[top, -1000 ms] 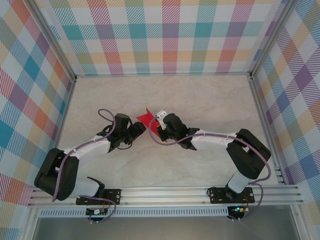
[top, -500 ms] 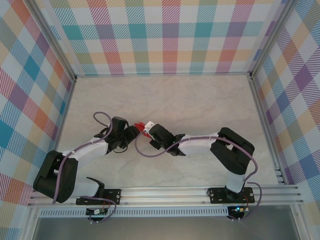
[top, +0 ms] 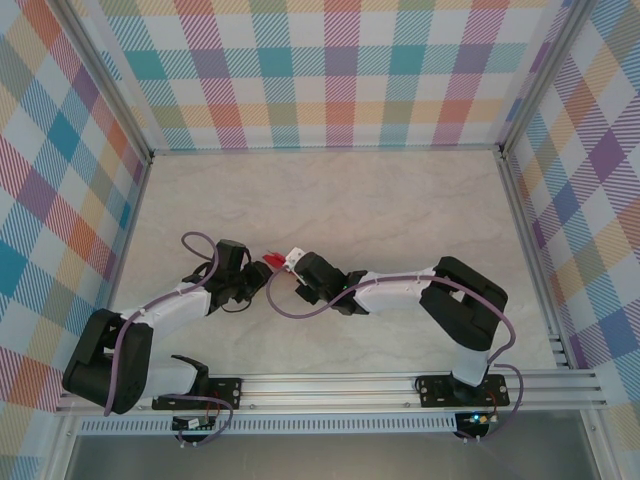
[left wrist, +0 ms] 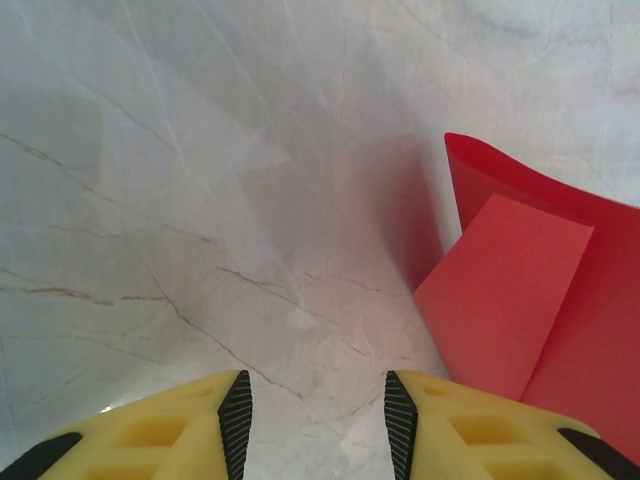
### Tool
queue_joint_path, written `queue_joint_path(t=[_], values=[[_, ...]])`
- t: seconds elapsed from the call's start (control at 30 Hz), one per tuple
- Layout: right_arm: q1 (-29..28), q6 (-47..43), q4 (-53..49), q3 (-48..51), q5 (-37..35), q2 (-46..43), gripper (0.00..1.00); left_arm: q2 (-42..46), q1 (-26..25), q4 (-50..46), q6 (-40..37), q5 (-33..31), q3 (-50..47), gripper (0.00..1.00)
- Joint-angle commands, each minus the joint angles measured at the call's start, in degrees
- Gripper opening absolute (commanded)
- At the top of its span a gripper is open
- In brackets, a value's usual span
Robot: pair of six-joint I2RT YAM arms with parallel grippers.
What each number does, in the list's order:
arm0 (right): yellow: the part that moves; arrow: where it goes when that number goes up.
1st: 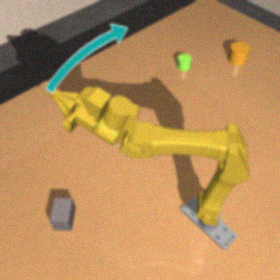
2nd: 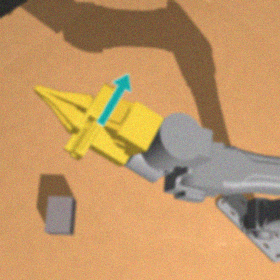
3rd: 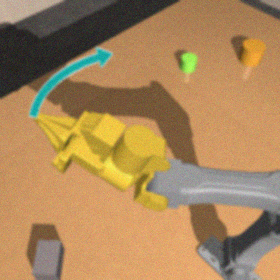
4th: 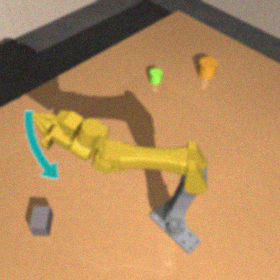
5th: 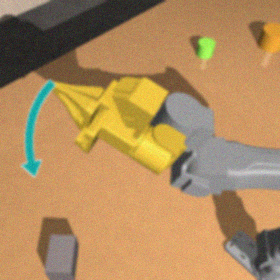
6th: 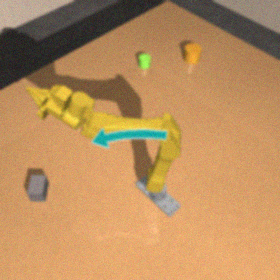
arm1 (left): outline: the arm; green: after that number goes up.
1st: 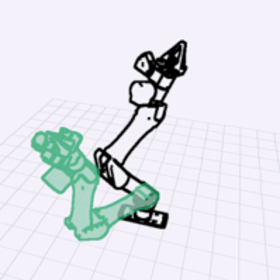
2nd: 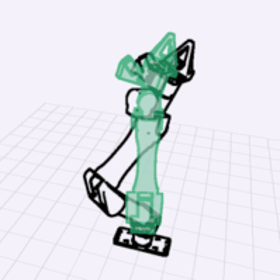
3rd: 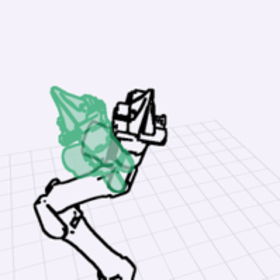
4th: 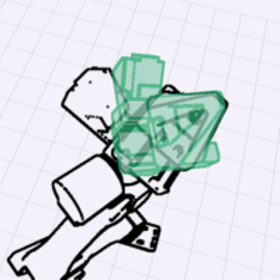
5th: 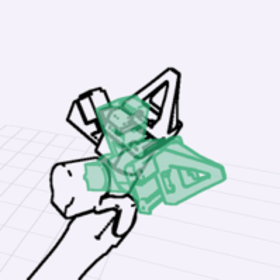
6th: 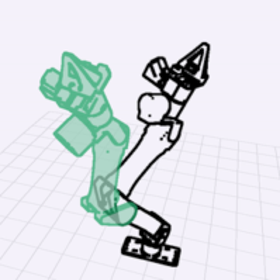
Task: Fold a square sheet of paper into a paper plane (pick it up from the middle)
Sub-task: Fold the wing for the fifth time at the center of the table.
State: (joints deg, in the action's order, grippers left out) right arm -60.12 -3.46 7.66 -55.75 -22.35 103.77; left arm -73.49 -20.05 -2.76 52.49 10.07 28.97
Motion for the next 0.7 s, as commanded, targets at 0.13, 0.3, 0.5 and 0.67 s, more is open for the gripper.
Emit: queue_joint_path(t=[0.13, 0.3, 0.5, 0.67], values=[[-0.9, 2.4, -0.8, 0.0, 5.7, -1.4, 0.10, -1.1, 0.5, 1.2, -0.2, 2.7, -1.0, 0.40], [-0.9, 4.6, -1.6, -0.5, 9.4, -0.3, 0.10, -1.5, 0.4, -0.2, -0.3, 1.0, -0.9, 0.39], [-0.1, 8.3, -2.8, -1.5, 12.5, 1.4, 0.09, -0.5, 0.5, -2.5, -0.7, -1.1, -0.8, 0.38], [2.8, 12.7, -2.5, -1.8, 20.4, 1.9, 0.06, 2.3, 0.5, -5.2, -1.1, -3.5, -0.9, 0.38]])
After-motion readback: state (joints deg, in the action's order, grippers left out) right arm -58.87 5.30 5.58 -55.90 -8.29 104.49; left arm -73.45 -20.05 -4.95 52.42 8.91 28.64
